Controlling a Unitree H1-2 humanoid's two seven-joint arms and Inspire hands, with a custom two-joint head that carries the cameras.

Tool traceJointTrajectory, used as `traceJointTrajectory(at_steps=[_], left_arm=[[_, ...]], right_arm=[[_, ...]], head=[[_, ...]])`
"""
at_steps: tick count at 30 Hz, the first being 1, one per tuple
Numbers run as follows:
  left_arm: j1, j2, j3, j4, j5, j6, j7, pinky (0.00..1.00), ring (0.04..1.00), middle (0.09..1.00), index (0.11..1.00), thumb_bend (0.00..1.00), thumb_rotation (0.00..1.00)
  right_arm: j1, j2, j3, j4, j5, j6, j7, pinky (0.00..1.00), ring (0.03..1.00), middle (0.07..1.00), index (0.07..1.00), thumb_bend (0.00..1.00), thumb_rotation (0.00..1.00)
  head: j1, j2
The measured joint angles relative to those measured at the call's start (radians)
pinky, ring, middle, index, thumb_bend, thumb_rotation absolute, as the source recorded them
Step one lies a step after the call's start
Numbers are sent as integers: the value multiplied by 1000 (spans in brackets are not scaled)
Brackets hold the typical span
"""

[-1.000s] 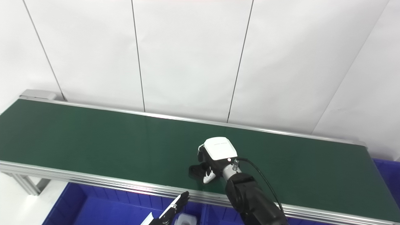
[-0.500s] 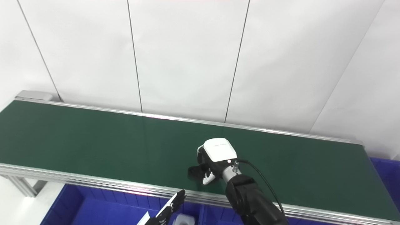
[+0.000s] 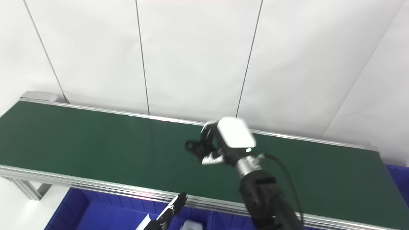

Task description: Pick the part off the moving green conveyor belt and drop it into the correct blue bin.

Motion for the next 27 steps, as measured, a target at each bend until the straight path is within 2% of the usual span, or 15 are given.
traceJointTrajectory(at_steps=[6,10,16,17,18,19,20,21,22,25,26,27], left_arm=[[-1,0,9,0,-17,2,-1,986,1000,1000,1000,768,643],[-4,0,13,0,-27,3,-3,999,1000,1000,1000,771,646],[-4,16,20,-3,-23,15,-2,1000,1000,1000,1000,764,668],[-5,19,23,-5,-22,20,-2,1000,1000,1000,1000,761,670],[-4,20,25,-9,-20,24,-2,1000,1000,1000,1000,757,671],[-4,21,26,-19,-17,34,-2,1000,1000,1000,1000,754,672],[-2,21,29,-35,-17,43,-2,1000,1000,1000,1000,757,679],[-1,21,32,-49,-17,52,-2,1000,1000,1000,1000,759,682],[-2,21,34,-63,-17,68,-2,1000,1000,1000,1000,756,685],[-7,21,36,-98,-16,116,-2,991,1000,1000,1000,747,678],[-8,21,36,-109,-15,130,-2,980,1000,1000,1000,751,675],[-8,21,36,-121,-13,148,-2,975,1000,1000,1000,753,678]], right_arm=[[157,28,-82,-138,43,52,19,190,264,473,487,527,0],[280,39,-125,-160,89,52,-15,190,256,472,488,526,0],[459,38,-132,-116,124,1,-98,227,303,476,488,526,0],[487,39,-133,-109,128,-9,-120,231,307,476,488,526,0],[515,40,-135,-107,134,-17,-136,234,312,476,488,525,0],[544,42,-138,-105,145,-27,-154,236,315,477,488,525,0],[574,49,-143,-99,159,-37,-166,240,319,477,488,525,0],[602,59,-147,-88,169,-43,-178,243,322,478,489,525,0],[619,66,-148,-82,175,-43,-183,252,331,443,517,520,0],[661,76,-154,-82,194,-43,-184,269,347,476,492,524,0],[667,75,-156,-81,196,-43,-184,264,342,477,491,525,0],[670,73,-159,-79,196,-42,-184,265,345,478,490,525,0]], head=[[2,9],[-9,8],[-23,29],[-29,50],[-29,51],[-41,81],[-41,81],[-54,115],[-57,150],[-55,176],[-54,208],[-54,216]])
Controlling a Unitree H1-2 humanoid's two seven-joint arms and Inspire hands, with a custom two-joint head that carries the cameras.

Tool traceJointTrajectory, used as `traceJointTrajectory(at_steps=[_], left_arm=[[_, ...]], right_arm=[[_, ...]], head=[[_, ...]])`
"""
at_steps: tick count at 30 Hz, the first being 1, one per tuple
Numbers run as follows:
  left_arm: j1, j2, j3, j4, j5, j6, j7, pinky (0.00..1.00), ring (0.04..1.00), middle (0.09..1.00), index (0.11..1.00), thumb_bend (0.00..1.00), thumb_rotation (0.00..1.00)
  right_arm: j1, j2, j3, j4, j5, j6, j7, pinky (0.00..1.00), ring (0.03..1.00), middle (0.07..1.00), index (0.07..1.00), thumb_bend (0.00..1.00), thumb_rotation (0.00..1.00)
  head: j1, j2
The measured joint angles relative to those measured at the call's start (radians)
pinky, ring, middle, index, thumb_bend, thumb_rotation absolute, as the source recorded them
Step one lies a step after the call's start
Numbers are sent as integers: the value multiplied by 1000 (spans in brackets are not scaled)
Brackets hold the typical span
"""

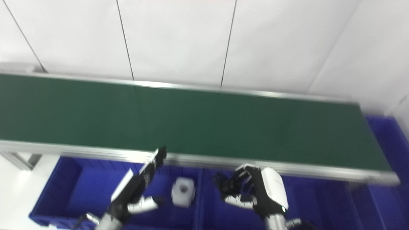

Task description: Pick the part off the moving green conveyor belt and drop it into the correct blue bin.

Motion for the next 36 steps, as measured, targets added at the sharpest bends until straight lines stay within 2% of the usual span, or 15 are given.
traceJointTrajectory(at_steps=[1,3,6,10,13,18,19,20,21,23,24,25,29,33,36], left_arm=[[0,0,-1,-13,5,19,0,975,1000,1000,1000,758,686],[-2,0,-4,-41,18,53,-1,972,1000,1000,1000,755,690],[-7,0,-7,-60,23,81,-1,963,1000,1000,1000,779,681],[-9,-1,-6,-64,29,102,0,954,1000,1000,1000,782,701],[-9,1,-6,-85,39,117,0,963,1000,1000,1000,769,695],[-7,8,-6,-92,29,120,-4,967,1000,1000,1000,766,681],[-7,10,-6,-92,24,120,-4,966,1000,1000,1000,764,672],[-6,12,-5,-91,21,119,-4,966,1000,1000,1000,763,666],[-4,14,-5,-89,18,117,-4,965,1000,1000,1000,763,660],[-1,19,-5,-82,15,109,-4,972,1000,1000,1000,753,653],[1,21,-5,-75,12,101,-4,976,1000,1000,1000,748,651],[3,23,-5,-68,10,92,-3,984,1000,1000,1000,741,646],[4,27,-4,-13,-4,40,-3,998,1000,1000,1000,743,646],[6,30,-5,17,-6,13,-3,1000,1000,1000,1000,755,646],[6,33,-4,38,-14,-8,-3,1000,1000,1000,1000,760,636]], right_arm=[[0,-4,-1,5,-2,0,1,253,334,478,489,525,0],[-4,-22,-1,20,-11,1,9,251,335,478,489,525,0],[-11,-49,0,41,-36,1,21,189,257,472,488,527,0],[-36,-74,14,99,-87,22,42,187,265,472,488,528,0],[-58,-71,32,119,-136,89,69,195,276,473,488,527,0],[-106,-55,51,164,-179,160,88,264,373,481,494,524,0],[-112,-56,57,174,-181,164,100,478,598,676,681,561,95],[-114,-59,66,180,-180,167,118,611,738,797,798,583,156],[-115,-63,76,184,-180,167,135,710,815,861,852,594,212],[-114,-71,95,200,-179,167,151,875,932,950,920,616,315],[-111,-72,99,203,-179,167,153,911,957,968,934,622,341],[-107,-72,100,203,-179,167,152,957,986,990,952,635,380],[-90,-64,105,206,-181,160,94,995,999,1000,968,662,434],[-67,-38,117,204,-213,161,22,1000,1000,1000,978,718,668],[-37,-8,120,180,-230,161,-10,994,1000,1000,984,751,651]], head=[[5,24],[9,35],[18,54],[-3,49],[-14,40],[-12,3],[-9,-20],[-9,-20],[-9,-20],[-5,-72],[-5,-72],[-5,-99],[-6,-141],[-9,-173],[-14,-204]])
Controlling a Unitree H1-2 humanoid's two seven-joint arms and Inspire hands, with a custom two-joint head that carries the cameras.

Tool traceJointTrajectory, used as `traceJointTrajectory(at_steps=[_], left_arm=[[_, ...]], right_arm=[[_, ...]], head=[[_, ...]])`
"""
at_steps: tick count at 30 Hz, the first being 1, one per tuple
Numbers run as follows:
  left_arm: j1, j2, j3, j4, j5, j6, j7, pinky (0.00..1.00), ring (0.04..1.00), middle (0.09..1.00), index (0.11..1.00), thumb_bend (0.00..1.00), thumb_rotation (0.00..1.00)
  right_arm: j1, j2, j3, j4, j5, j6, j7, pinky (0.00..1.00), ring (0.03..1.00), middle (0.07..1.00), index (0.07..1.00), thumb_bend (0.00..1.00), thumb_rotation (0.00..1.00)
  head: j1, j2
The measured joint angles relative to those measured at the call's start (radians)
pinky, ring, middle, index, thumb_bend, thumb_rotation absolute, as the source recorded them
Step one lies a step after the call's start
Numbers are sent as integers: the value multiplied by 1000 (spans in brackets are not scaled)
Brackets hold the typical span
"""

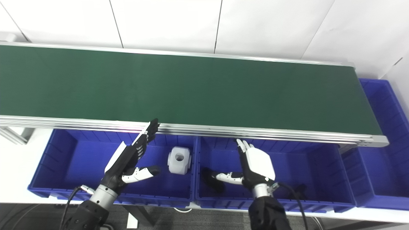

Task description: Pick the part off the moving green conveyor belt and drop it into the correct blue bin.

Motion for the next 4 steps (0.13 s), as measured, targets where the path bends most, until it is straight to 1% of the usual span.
traceJointTrajectory(at_steps=[2,3,4], left_arm=[[0,1,3,14,-1,-13,0,997,1000,1000,1000,769,635],[1,2,4,18,-4,-13,0,996,1000,1000,1000,772,632],[2,2,5,19,-9,-14,0,995,1000,1000,1000,774,630]], right_arm=[[26,33,-14,-20,20,-13,-58,984,1000,1000,993,753,645],[36,48,-23,-22,47,-40,-88,980,1000,1000,997,751,637],[50,65,-36,-23,92,-84,-121,981,1000,1000,999,739,630]], head=[[0,-6],[3,-15],[3,-19]])
